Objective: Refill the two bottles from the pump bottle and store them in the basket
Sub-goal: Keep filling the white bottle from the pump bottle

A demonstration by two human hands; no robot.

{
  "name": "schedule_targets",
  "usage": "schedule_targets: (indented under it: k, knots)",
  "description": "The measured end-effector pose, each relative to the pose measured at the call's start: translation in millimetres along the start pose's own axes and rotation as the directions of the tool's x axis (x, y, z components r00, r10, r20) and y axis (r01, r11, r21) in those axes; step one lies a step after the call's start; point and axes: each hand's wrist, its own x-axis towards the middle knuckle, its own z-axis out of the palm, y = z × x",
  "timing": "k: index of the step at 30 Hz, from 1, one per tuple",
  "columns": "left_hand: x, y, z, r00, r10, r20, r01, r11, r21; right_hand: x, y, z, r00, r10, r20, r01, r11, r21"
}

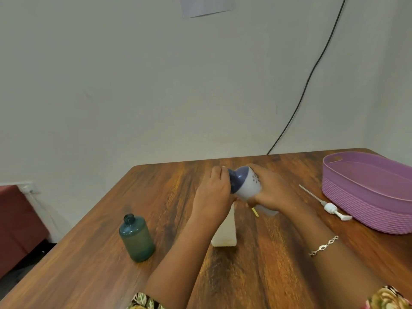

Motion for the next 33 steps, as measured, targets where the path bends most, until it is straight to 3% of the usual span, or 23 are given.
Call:
schedule_targets:
  k: [10,16,22,28,33]
  knots:
    - [-11.4,-1.4,3.6,0.999,-0.039,-0.024,0.037,0.995,-0.097,-5.1,5.8,5.1,0.999,0.016,-0.036,-0.016,1.0,-0.011]
    - [-9.5,-1.3,13.6,0.993,-0.072,-0.097,0.079,0.995,0.062,-0.8,5.9,5.3,0.999,-0.005,-0.043,0.004,1.0,-0.006]
    - [-13.0,-2.1,19.2,0.985,-0.137,-0.101,0.132,0.99,-0.052,0.1,8.9,9.7,1.0,-0.008,-0.026,0.006,0.998,-0.068]
    - [-9.8,-1.6,11.8,0.989,-0.064,-0.136,0.066,0.998,0.01,-2.7,4.8,9.8,1.0,-0.008,-0.024,0.007,0.999,-0.044]
    - [-7.2,-7.1,10.3,0.993,-0.016,-0.117,0.011,0.999,-0.048,1.0,-0.2,6.2,0.999,-0.019,-0.034,0.017,0.997,-0.074]
